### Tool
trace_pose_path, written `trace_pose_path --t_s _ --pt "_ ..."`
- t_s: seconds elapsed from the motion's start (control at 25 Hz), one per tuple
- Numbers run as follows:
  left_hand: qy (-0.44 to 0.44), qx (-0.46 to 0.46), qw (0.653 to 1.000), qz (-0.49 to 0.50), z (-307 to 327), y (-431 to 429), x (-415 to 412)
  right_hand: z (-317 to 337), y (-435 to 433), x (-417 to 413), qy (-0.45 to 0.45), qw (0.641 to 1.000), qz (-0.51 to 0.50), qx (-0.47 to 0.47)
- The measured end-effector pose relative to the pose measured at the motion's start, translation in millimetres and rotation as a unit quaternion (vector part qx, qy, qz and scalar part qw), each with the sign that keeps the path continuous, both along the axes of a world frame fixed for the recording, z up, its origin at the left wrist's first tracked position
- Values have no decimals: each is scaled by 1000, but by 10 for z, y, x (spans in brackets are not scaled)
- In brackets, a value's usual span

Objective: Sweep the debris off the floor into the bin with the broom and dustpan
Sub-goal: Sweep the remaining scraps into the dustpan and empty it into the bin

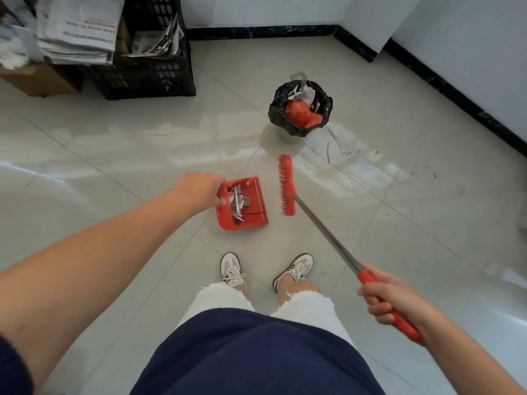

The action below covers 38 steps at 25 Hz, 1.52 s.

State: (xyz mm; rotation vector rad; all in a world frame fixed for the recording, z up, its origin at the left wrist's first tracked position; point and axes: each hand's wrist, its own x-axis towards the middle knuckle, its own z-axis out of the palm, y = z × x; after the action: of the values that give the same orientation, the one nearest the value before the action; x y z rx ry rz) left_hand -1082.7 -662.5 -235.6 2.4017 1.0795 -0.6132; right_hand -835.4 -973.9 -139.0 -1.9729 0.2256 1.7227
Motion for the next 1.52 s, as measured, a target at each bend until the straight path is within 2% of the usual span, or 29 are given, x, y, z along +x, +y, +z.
trace_pose_path --t_s 0.08,0.16,0.36,0.44,0.56,0.72,0.84,0.96,1.16,1.36,1.44,1.52 --pt "-28 -4 999 18 101 7 46 17 -36 136 -37 999 -5 -14" --pt "-91 13 995 49 241 -14 109 64 -71 285 -57 997 -40 -22" --pt "-193 45 979 46 823 14 183 147 -319 615 -82 992 -95 -27" --pt "-227 53 968 89 1063 69 150 148 -374 691 -85 989 -112 -37" --pt "-318 28 929 189 1294 150 64 136 -426 807 -85 984 -150 -53" --pt "-409 -53 848 333 1453 98 71 109 -454 962 -55 977 -194 -73" --pt "-442 -108 768 450 1405 132 257 130 -436 1026 -14 968 -245 -62" --pt "-430 -164 668 585 1142 169 492 164 -478 1057 28 959 -278 -58" --pt "-406 -256 447 755 702 101 822 246 -513 983 63 950 -301 -49" --pt "-393 -368 260 801 449 66 870 281 -373 827 44 962 -267 -38" --pt "-380 -397 204 810 365 60 830 302 -312 785 35 965 -257 -33" --pt "-375 -413 173 812 318 1 807 320 -270 775 25 968 -246 -31"
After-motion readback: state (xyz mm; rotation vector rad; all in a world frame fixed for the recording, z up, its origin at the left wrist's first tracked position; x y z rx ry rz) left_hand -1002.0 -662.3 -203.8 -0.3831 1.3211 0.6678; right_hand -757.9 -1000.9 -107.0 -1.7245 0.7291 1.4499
